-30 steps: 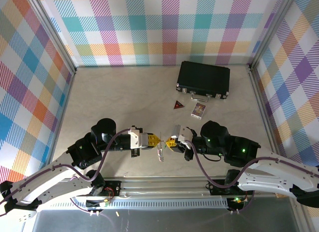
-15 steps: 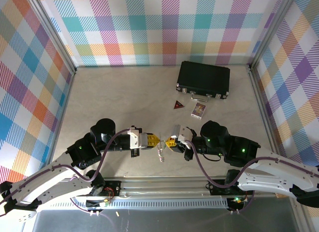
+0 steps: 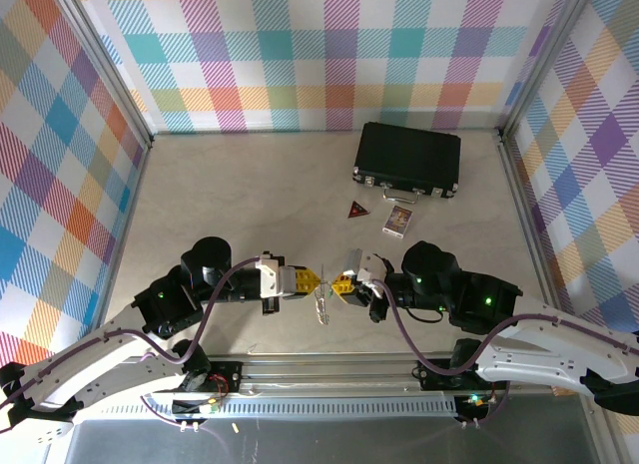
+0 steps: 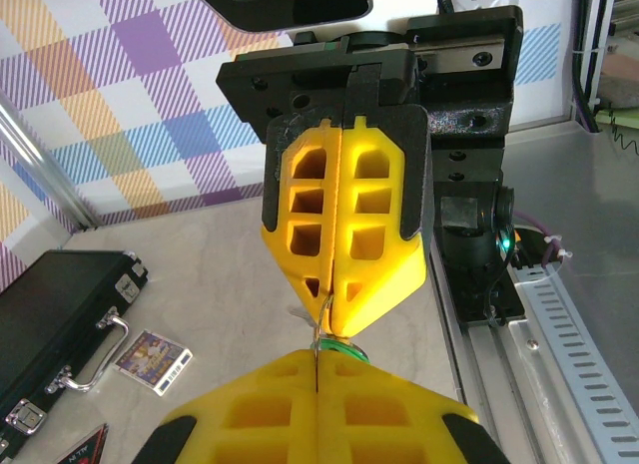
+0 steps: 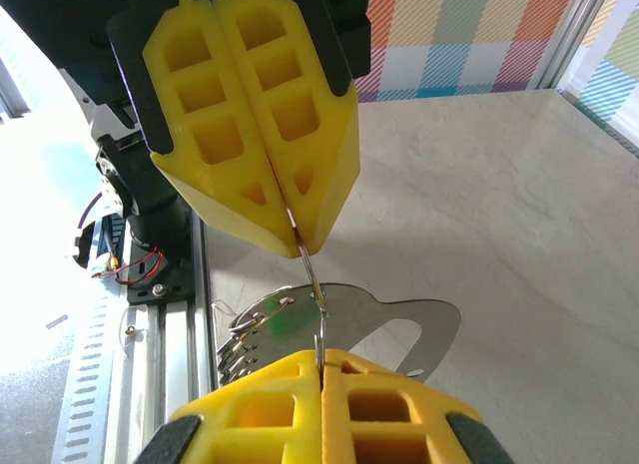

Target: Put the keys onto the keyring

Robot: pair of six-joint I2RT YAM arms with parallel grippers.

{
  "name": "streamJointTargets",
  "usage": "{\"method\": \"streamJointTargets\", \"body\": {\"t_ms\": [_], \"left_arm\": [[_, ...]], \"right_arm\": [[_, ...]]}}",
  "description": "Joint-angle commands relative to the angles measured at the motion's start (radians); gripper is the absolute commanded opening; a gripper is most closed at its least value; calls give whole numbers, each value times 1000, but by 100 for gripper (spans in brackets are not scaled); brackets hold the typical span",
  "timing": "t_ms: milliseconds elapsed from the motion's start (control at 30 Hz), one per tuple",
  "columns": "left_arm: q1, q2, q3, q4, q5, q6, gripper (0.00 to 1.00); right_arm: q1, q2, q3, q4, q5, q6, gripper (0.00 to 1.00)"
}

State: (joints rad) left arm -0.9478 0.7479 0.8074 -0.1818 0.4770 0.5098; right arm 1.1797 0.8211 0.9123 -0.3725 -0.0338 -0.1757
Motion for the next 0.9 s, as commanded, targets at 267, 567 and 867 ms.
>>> {"method": "streamJointTargets", "body": {"t_ms": [267, 567, 867], "left_arm": [[-12, -1, 12, 8, 6, -4, 0], [-16, -2, 14, 4, 4, -4, 0], [-19, -6, 11, 2, -3, -3, 0]], "right_arm": [[8, -11, 19, 82, -9, 28, 0], [8, -13, 15, 93, -15, 38, 0], [8, -9, 13, 102, -28, 47, 0]]}}
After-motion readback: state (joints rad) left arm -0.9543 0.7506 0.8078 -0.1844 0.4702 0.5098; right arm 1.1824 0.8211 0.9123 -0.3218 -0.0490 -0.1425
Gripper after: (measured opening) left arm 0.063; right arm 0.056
